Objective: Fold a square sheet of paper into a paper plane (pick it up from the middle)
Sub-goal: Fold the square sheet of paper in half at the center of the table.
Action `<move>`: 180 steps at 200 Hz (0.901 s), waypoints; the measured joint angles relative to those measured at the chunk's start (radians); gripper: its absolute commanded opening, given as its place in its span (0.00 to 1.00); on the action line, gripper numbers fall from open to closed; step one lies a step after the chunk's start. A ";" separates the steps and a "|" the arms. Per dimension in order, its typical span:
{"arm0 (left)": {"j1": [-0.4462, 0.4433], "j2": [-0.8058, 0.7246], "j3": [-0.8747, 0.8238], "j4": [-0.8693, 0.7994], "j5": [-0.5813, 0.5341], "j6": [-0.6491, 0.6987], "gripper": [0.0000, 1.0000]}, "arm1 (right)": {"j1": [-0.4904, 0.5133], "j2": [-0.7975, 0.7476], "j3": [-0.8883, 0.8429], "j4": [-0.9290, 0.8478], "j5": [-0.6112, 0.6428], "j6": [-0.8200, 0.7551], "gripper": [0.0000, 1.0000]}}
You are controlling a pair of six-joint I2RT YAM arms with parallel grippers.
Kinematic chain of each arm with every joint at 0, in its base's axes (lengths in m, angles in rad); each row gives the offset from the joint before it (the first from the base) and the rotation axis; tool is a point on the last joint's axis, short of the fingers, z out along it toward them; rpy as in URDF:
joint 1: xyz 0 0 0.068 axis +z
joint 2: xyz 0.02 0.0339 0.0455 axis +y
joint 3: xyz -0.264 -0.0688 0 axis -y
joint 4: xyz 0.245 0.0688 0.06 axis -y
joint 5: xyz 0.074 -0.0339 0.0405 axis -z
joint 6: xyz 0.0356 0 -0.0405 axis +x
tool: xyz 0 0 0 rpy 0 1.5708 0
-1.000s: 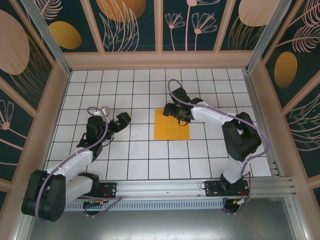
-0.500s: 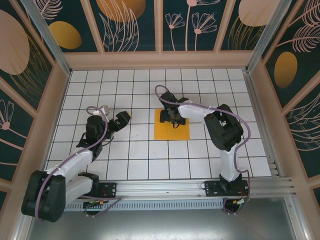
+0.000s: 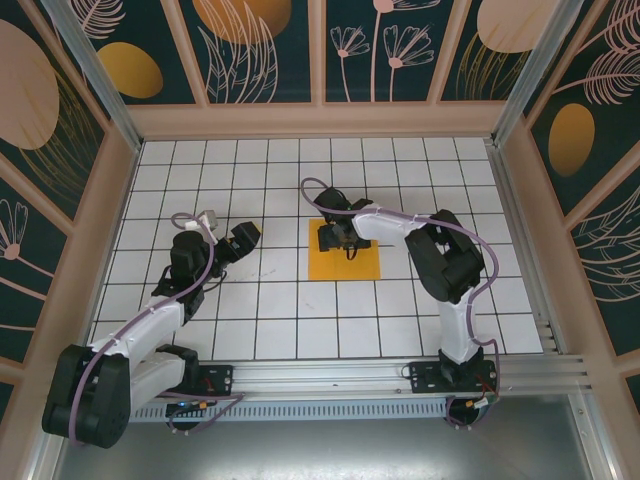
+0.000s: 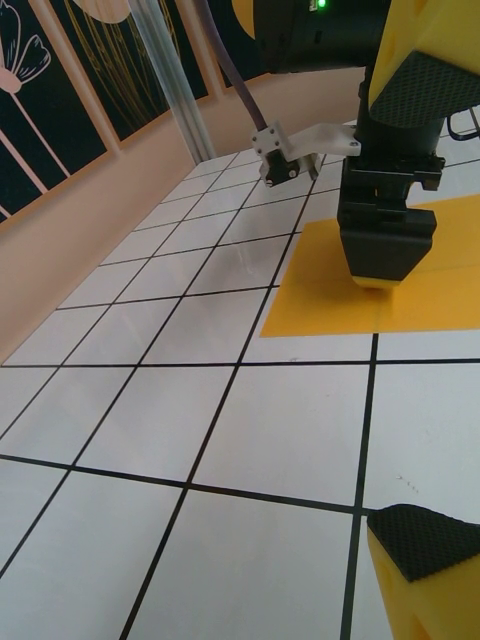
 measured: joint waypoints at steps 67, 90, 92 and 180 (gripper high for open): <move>0.000 -0.006 0.000 0.002 -0.029 0.040 0.99 | 0.010 -0.077 0.003 -0.018 -0.011 0.146 0.99; 0.000 -0.026 0.000 0.015 -0.073 0.056 0.99 | 0.010 -0.061 0.042 -0.057 -0.016 0.203 0.99; 0.000 -0.028 0.000 0.016 -0.077 0.056 0.99 | 0.010 -0.059 0.044 -0.058 -0.016 0.205 0.99; 0.000 0.096 0.023 0.015 -0.008 0.064 0.99 | 0.006 0.040 0.100 -0.127 -0.061 0.253 0.99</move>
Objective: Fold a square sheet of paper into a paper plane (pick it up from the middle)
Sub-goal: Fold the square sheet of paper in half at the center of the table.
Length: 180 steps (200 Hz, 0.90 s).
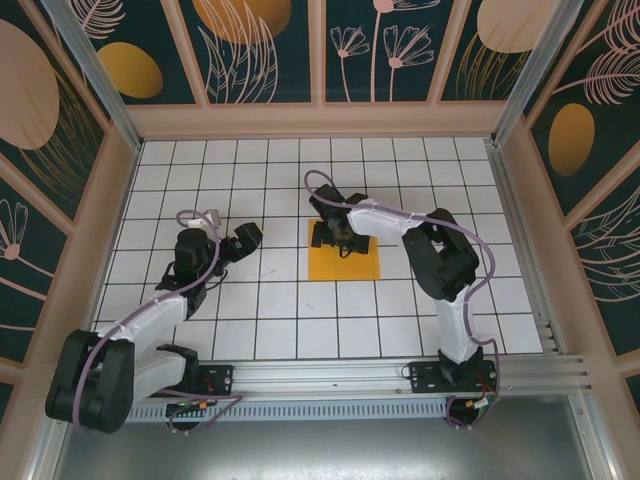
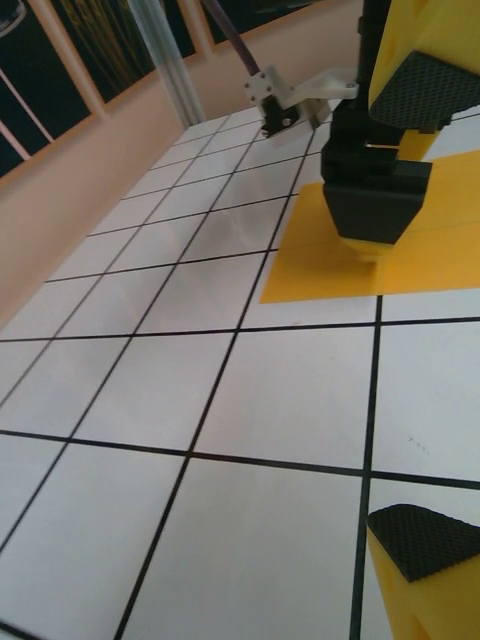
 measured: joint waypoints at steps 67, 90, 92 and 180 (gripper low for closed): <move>0.000 0.161 0.105 -0.022 0.164 0.025 0.99 | -0.016 0.025 0.032 -0.011 0.000 -0.010 0.99; -0.002 0.206 0.127 -0.050 0.233 0.042 0.99 | -0.016 0.030 0.032 -0.012 0.003 -0.011 0.99; -0.002 0.209 0.128 -0.052 0.237 0.043 0.99 | -0.016 0.030 0.032 -0.012 0.004 -0.011 0.99; -0.078 0.295 0.224 -0.193 0.317 0.132 0.99 | -0.016 0.029 0.044 -0.027 0.009 -0.027 0.99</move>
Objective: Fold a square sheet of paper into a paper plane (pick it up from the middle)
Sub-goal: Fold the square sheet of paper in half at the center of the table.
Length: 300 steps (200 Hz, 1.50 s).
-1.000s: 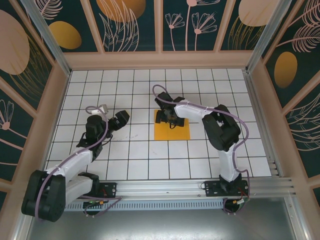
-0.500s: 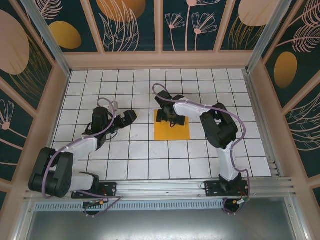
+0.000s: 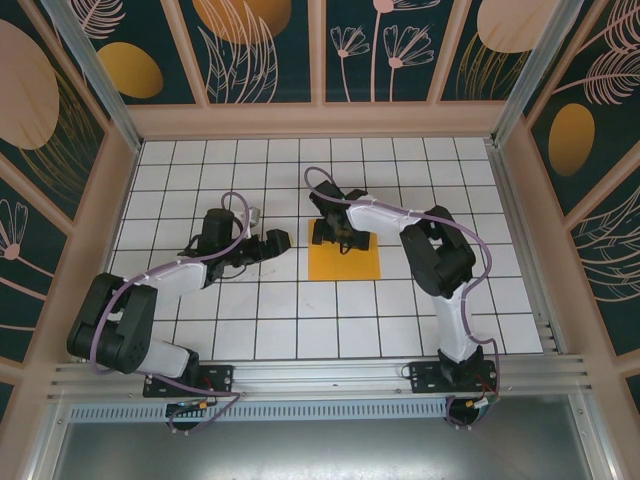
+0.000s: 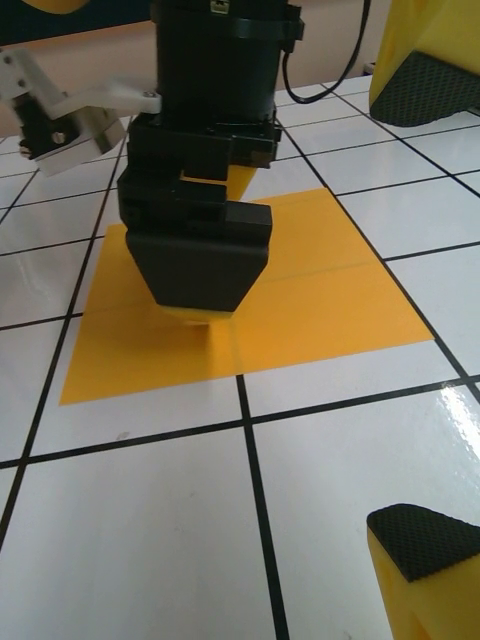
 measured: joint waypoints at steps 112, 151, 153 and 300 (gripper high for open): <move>0.000 0.000 0.000 -0.002 0.003 0.000 0.99 | 0.003 0.001 -0.027 0.008 0.001 -0.042 0.98; 0.000 0.000 0.000 -0.002 0.003 0.000 0.99 | 0.003 -0.004 -0.029 0.010 0.000 -0.062 0.99; 0.000 0.000 0.000 -0.002 0.004 0.000 0.99 | 0.003 -0.004 -0.029 0.010 0.000 -0.062 0.99; 0.000 0.000 0.000 -0.002 0.006 0.000 0.99 | 0.008 -0.008 -0.043 0.032 -0.004 -0.167 0.98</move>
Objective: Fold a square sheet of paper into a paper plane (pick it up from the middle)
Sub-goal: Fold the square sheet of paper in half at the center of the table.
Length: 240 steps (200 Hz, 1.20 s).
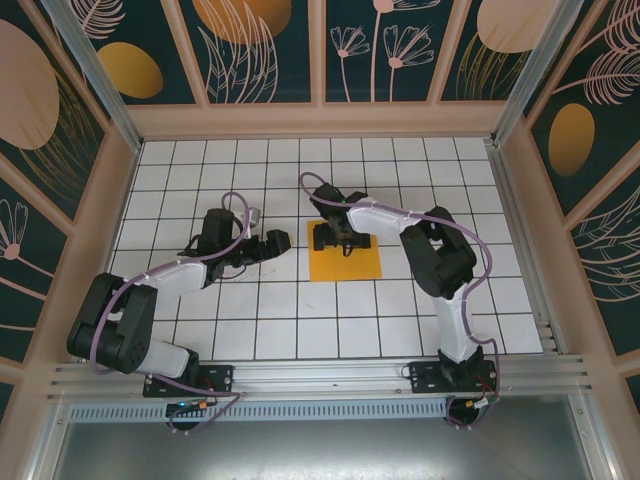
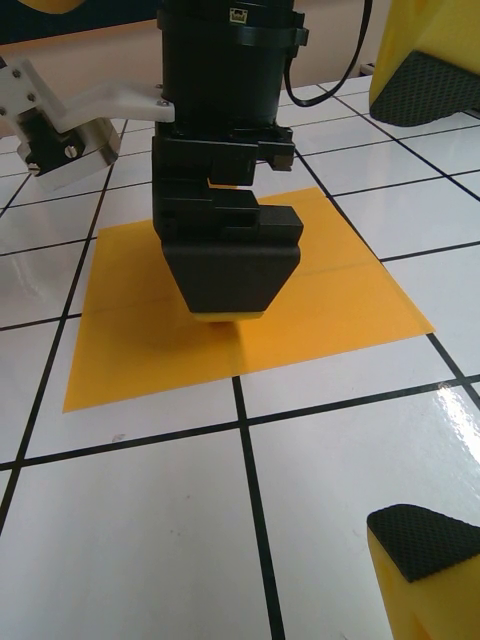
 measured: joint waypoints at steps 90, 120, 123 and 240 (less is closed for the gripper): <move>0.000 0.000 0.000 0.000 0.000 0.000 0.99 | -0.014 -0.030 -0.054 0.058 -0.013 0.000 0.95; 0.000 0.000 0.000 0.000 0.000 0.000 0.99 | -0.014 -0.031 -0.056 0.058 -0.013 0.000 0.90; 0.000 0.000 0.000 0.000 0.000 0.000 0.99 | -0.014 -0.031 -0.056 0.058 -0.012 0.002 0.90; 0.000 -0.001 0.000 0.000 -0.001 0.000 0.99 | -0.015 -0.025 -0.039 0.032 0.001 0.020 0.77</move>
